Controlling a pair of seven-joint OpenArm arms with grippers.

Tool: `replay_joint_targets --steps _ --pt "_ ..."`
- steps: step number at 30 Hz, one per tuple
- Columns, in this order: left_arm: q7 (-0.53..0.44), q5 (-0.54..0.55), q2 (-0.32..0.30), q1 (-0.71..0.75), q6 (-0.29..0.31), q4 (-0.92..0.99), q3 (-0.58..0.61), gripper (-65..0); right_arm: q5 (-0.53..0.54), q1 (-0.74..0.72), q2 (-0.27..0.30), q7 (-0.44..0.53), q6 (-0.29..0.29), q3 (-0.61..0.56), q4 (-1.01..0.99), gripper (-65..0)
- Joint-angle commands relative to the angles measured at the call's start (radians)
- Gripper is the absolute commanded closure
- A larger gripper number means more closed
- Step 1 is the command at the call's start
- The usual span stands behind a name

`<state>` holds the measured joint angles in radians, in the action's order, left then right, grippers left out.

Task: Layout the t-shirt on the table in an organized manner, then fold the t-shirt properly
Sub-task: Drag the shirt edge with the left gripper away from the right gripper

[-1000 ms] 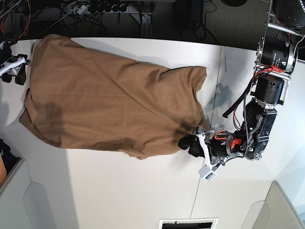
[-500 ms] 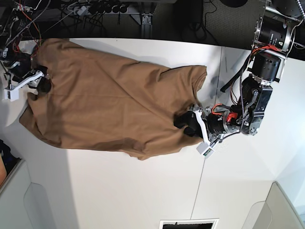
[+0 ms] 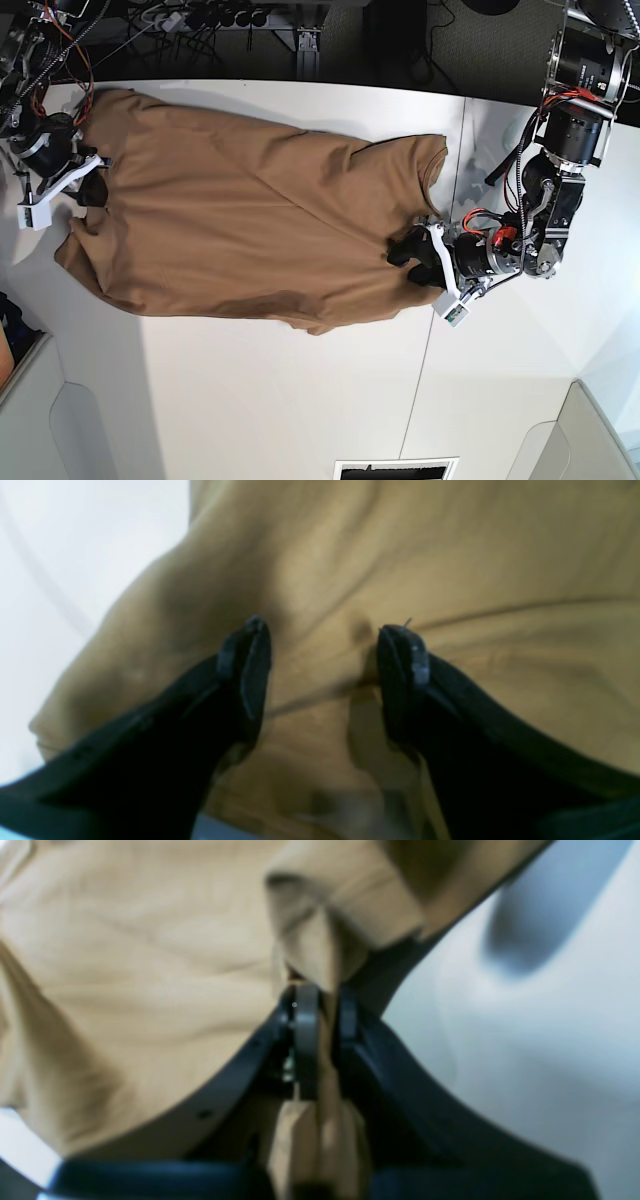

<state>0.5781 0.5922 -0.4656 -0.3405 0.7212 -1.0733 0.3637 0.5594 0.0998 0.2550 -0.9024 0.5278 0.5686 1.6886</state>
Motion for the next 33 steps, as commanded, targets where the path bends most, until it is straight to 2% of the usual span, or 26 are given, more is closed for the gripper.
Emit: replay_joint_targets --steps 1,6,9,10,11,15,18,23,24,27,31,33 --pt "0.057 -0.068 -0.026 -0.005 -0.023 0.002 -0.002 -37.3 -0.010 -0.010 0.026 0.008 -0.001 0.027 0.033 0.0" --pt "0.052 -0.097 -0.048 -0.005 -0.023 0.002 -0.002 -37.3 -0.021 -0.010 0.077 0.007 -0.020 0.116 0.046 0.0" --pt "0.049 -0.096 -0.050 -0.005 -0.023 0.002 -0.002 -37.3 -0.020 0.001 0.089 0.000 -0.035 0.141 0.045 -32.0" --pt "0.046 -0.096 -0.049 -0.005 -0.023 0.002 -0.002 -37.3 -0.020 0.009 0.089 0.001 -0.035 0.143 0.046 -39.6" --pt "0.039 -0.095 -0.049 -0.005 -0.023 0.002 -0.002 -37.3 -0.017 0.015 0.088 0.000 -0.035 0.143 0.046 -43.2" --pt "0.019 -0.097 -0.048 -0.006 -0.023 0.002 -0.002 -37.3 -0.015 0.020 0.088 -0.005 -0.061 0.146 0.046 -43.7" --pt "0.019 -0.109 -0.047 -0.006 -0.023 0.002 -0.002 -37.3 0.051 0.020 0.082 -0.039 -0.060 0.146 0.046 -43.6" --pt "0.027 -0.112 -0.057 -0.012 -0.029 0.000 -0.003 -37.3 0.105 0.025 0.028 -0.080 -0.040 0.145 0.046 -43.6" --pt "0.051 -0.084 -0.069 -0.015 -0.026 -0.006 -0.005 -37.3 0.111 0.028 0.011 -0.082 -0.028 0.145 0.046 -43.6" --pt "0.070 0.160 -0.125 0.004 -0.023 -0.126 -0.044 -37.3 0.114 0.036 -0.029 -0.085 -0.005 0.144 0.046 -43.4" --pt "0.162 0.204 -0.154 0.051 -0.023 -0.332 -0.175 -37.3 0.168 0.068 -0.031 -0.081 0.001 0.145 0.047 -43.4" --pt "0.234 0.292 -0.170 0.066 -0.023 -0.387 -0.230 -37.3 0.191 0.062 -0.031 -0.078 0.015 0.145 0.047 -43.1"
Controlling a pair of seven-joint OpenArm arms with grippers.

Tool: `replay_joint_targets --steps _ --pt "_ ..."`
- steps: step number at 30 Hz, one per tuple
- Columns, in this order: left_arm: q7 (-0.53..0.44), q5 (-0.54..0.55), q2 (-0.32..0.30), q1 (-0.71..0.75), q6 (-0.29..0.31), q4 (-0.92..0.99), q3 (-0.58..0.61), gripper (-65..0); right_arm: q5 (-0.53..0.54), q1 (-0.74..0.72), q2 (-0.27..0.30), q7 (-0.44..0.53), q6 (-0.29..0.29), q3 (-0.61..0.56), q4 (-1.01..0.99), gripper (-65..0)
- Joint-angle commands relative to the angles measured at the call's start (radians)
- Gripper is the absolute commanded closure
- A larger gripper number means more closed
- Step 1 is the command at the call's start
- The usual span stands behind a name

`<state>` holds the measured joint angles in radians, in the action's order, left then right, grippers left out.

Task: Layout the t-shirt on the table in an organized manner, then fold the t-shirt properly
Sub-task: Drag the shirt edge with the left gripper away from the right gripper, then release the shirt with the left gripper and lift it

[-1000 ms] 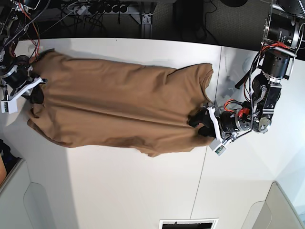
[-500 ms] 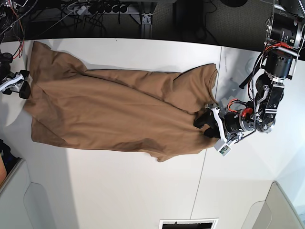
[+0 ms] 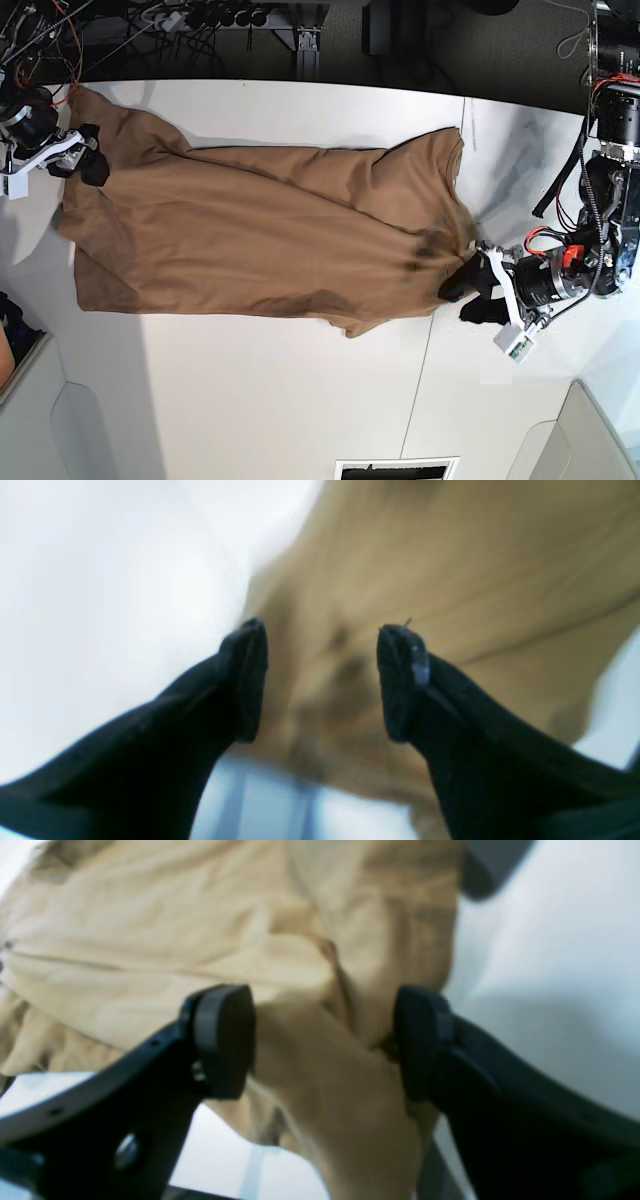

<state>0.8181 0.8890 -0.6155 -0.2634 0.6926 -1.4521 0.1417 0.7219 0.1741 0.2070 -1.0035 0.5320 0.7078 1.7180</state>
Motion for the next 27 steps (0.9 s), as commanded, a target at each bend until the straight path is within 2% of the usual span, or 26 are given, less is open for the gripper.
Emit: replay_joint_targets --steps 1,3,6,7,14,18,20,23,27 --pt "0.026 0.041 -0.033 -0.003 0.006 -0.021 -0.026 -37.3 0.047 -0.019 0.017 0.024 0.021 0.005 0.018 -41.1" --pt "0.064 0.104 -0.060 0.034 0.006 -0.034 -0.053 -37.3 0.063 -0.032 0.017 0.023 0.033 0.004 0.018 -30.3" --pt "0.067 0.152 -0.086 0.134 0.006 -0.048 -0.104 -37.3 0.063 -0.038 0.017 0.034 0.033 0.003 0.017 -2.0" --pt "0.069 0.165 -0.084 0.173 0.006 -0.058 -0.135 -37.3 0.059 -0.038 0.017 0.046 0.034 -0.001 0.017 0.0" --pt "0.070 0.177 -0.074 0.430 0.006 -0.155 -0.304 -37.3 -0.083 -0.038 0.018 0.135 0.041 -0.120 -0.025 0.0" --pt "0.066 0.175 -0.074 0.540 0.006 -0.228 -0.305 -37.3 -0.184 -0.063 0.018 0.178 0.040 -0.234 -0.069 0.0" --pt "0.041 0.137 -0.068 0.568 0.006 -0.245 -0.305 -37.3 -0.226 -0.087 0.018 0.190 0.040 -0.280 -0.102 0.0" --pt "0.013 0.068 -0.040 0.602 0.006 -0.243 -0.305 -37.3 -0.235 -0.108 0.027 0.200 0.039 -0.329 -0.148 0.0" --pt "0.002 0.064 0.004 0.610 0.006 -0.243 -0.305 -37.3 -0.233 -0.152 0.025 0.200 0.032 -0.364 -0.195 0.0"
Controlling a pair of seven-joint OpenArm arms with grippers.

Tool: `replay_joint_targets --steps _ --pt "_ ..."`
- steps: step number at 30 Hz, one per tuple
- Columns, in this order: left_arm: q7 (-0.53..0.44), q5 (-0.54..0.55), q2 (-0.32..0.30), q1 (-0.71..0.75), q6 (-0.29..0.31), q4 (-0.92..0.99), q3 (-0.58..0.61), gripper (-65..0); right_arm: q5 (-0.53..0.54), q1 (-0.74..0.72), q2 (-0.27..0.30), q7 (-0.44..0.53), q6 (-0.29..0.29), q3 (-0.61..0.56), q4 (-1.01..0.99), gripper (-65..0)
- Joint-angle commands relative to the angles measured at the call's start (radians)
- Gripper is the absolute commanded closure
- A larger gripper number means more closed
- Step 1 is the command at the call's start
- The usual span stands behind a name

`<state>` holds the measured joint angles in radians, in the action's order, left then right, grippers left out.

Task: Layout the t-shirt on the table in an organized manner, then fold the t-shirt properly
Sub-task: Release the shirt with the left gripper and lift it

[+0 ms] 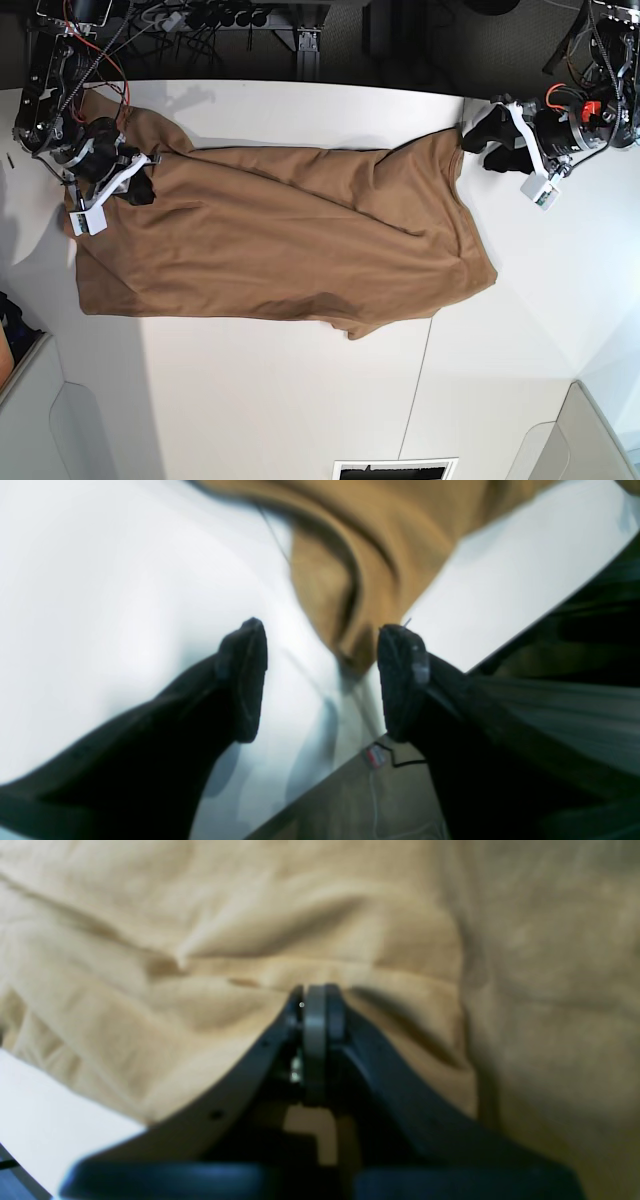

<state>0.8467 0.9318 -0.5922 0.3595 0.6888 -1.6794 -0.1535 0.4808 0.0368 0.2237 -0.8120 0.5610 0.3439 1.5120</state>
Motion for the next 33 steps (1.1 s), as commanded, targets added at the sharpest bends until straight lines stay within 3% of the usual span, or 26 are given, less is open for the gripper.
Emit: replay_joint_targets --steps 1,9,10,13,14,20,24,27,28,31,32,33 --pt "-0.035 0.019 -0.009 -0.013 0.009 -0.016 -0.010 -37.3 0.009 -0.023 0.009 0.008 0.003 -0.005 0.007 0.0" --pt "-0.058 -0.047 0.071 -0.013 0.009 -0.015 -0.007 -36.9 0.016 -0.029 0.009 0.001 0.003 -0.006 0.005 0.0" --pt "-0.058 -0.047 0.071 -0.013 0.009 -0.015 -0.007 -33.0 0.016 -0.029 0.009 0.001 0.003 -0.006 0.005 0.0" --pt "-0.056 -0.046 0.068 -0.010 0.009 -0.015 -0.007 -5.0 0.005 -0.028 0.009 0.001 0.003 -0.006 0.004 0.0" --pt "-0.056 -0.046 0.062 -0.010 0.009 -0.016 -0.008 0.0 -0.004 -0.028 0.009 0.001 0.003 -0.006 0.004 0.0" --pt "0.069 0.015 -0.029 -0.010 0.009 -0.188 -0.119 0.0 -0.055 -0.020 0.035 0.000 0.000 -0.006 -0.004 0.0" --pt "0.071 0.055 -0.103 -0.010 0.009 -0.348 -0.247 0.0 -0.053 -0.017 0.059 0.001 -0.008 -0.006 -0.022 0.0" --pt "0.076 0.067 -0.152 -0.010 0.009 -0.391 -0.262 0.0 -0.043 -0.017 0.062 0.001 -0.007 -0.006 -0.032 0.0" --pt "0.077 0.070 -0.159 -0.010 0.009 -0.391 -0.258 -0.9 -0.039 -0.017 0.062 0.001 -0.007 -0.006 -0.033 0.0" --pt "0.077 0.083 -0.154 -0.003 0.009 -0.391 -0.251 -31.8 -0.032 -0.017 0.061 0.002 -0.007 -0.006 -0.033 0.0" --pt "0.074 0.082 -0.149 0.003 0.009 -0.391 -0.251 -38.0 -0.028 -0.017 0.061 0.001 -0.007 -0.006 -0.033 0.0" --pt "0.070 0.081 -0.147 0.010 0.009 -0.389 -0.251 -39.3 -0.028 -0.017 0.061 0.001 -0.007 -0.006 -0.033 0.0"
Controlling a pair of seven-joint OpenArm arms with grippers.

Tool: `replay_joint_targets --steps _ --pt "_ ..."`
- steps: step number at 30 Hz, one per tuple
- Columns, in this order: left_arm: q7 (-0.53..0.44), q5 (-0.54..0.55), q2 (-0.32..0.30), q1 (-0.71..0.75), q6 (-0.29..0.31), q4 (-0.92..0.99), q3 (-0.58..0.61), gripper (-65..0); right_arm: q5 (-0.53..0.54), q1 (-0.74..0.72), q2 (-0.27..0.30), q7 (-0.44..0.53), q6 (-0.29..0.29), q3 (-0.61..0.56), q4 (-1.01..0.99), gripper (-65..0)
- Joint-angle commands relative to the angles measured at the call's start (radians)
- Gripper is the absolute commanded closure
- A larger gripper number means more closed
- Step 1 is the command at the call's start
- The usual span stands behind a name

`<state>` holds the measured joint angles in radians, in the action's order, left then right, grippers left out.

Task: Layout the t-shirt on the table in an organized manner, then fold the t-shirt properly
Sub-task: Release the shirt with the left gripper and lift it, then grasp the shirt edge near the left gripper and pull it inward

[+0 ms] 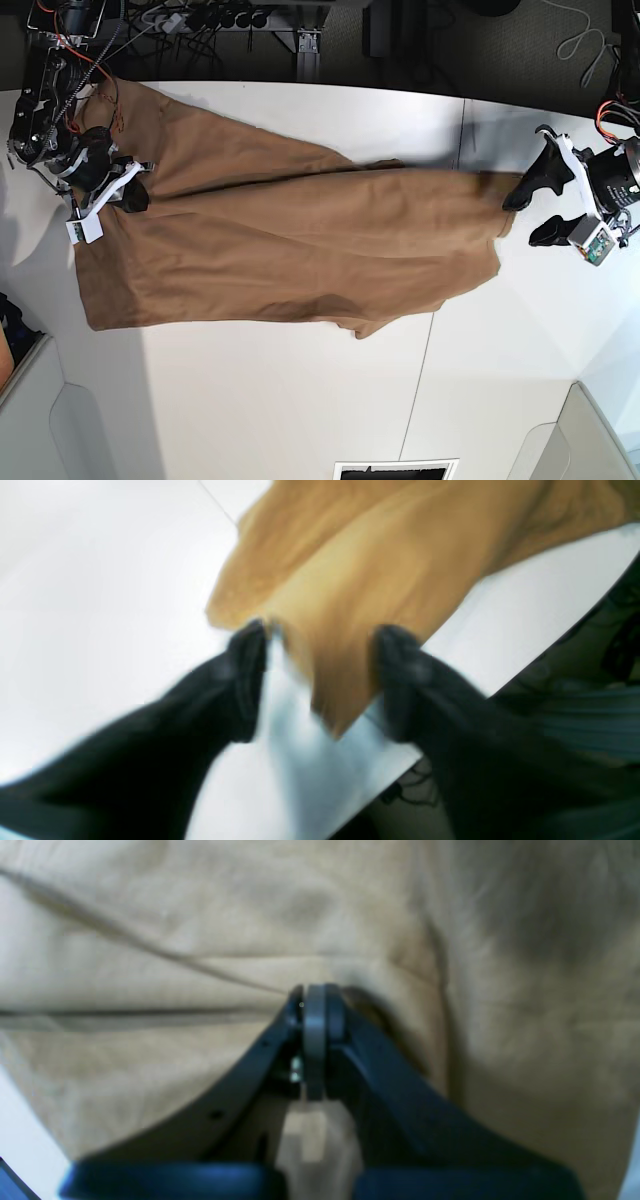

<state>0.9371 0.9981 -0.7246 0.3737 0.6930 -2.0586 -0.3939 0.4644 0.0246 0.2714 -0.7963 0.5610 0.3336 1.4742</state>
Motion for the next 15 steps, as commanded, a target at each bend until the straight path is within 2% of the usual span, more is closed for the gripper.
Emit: replay_joint_targets --steps 1,7,13,15 --pt "-0.020 0.015 -0.015 0.003 0.005 -0.007 -0.010 -39.3 -0.012 -0.005 0.014 -0.014 -0.007 0.005 0.005 0.0" --pt "-0.020 0.019 -0.015 0.012 0.005 0.006 -0.010 -39.2 -0.012 -0.005 0.014 -0.014 -0.007 0.005 0.005 0.0" --pt "-0.020 0.104 -0.001 0.059 0.005 -0.003 -0.002 -39.0 -0.012 -0.005 0.014 -0.015 -0.007 0.005 0.005 0.0" --pt "-0.020 0.076 0.011 0.090 0.005 -0.004 0.033 -39.0 -0.012 -0.005 0.014 -0.014 -0.008 0.005 0.005 0.0"
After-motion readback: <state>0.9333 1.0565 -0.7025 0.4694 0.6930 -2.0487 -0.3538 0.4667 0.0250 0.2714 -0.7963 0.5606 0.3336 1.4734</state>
